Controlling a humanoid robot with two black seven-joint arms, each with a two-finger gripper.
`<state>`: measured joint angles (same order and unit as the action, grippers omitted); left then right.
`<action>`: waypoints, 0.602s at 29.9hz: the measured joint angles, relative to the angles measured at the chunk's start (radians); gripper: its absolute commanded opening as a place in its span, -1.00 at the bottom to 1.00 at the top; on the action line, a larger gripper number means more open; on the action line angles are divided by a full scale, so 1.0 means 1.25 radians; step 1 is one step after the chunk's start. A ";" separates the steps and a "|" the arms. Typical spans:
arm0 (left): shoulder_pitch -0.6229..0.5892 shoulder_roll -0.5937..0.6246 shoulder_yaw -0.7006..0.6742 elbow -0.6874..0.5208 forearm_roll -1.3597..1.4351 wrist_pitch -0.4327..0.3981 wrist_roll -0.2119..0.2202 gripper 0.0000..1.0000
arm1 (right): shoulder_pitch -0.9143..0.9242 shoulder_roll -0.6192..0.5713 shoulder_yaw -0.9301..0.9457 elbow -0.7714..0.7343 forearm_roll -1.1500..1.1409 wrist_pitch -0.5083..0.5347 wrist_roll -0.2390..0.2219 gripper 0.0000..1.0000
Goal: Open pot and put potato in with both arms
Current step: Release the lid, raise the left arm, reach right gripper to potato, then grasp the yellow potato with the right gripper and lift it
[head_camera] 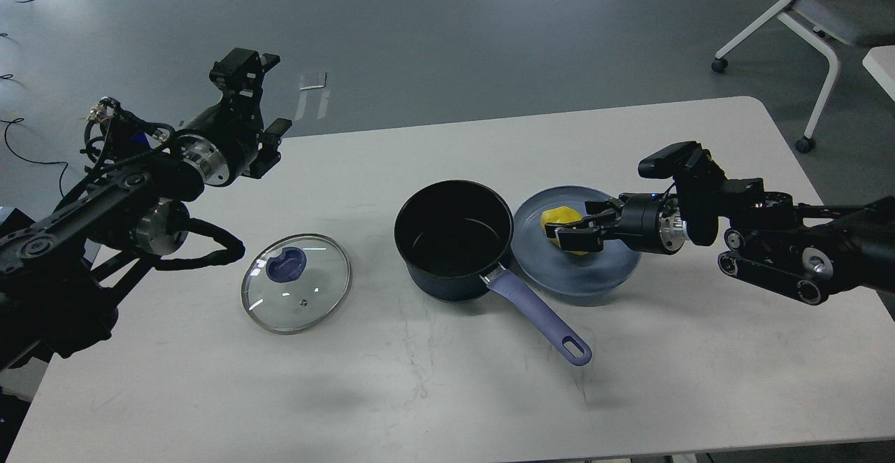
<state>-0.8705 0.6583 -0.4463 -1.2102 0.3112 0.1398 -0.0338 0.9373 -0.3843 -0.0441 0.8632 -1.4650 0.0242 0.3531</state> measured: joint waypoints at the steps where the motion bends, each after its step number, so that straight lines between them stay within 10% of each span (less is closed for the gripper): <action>1: 0.000 0.000 0.000 0.000 0.000 0.000 0.000 0.98 | 0.000 0.008 -0.001 -0.008 0.000 0.000 0.000 0.93; 10: 0.009 0.001 0.001 0.000 0.001 0.000 -0.018 0.98 | 0.019 0.060 -0.056 -0.063 -0.002 -0.001 0.023 -0.39; 18: 0.011 0.001 0.008 0.001 0.004 0.001 -0.027 0.98 | 0.069 0.068 -0.087 -0.070 -0.003 -0.008 0.055 -0.50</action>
<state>-0.8561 0.6600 -0.4358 -1.2089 0.3159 0.1409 -0.0681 1.0241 -0.2998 -0.1527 0.7755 -1.4694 0.0145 0.4225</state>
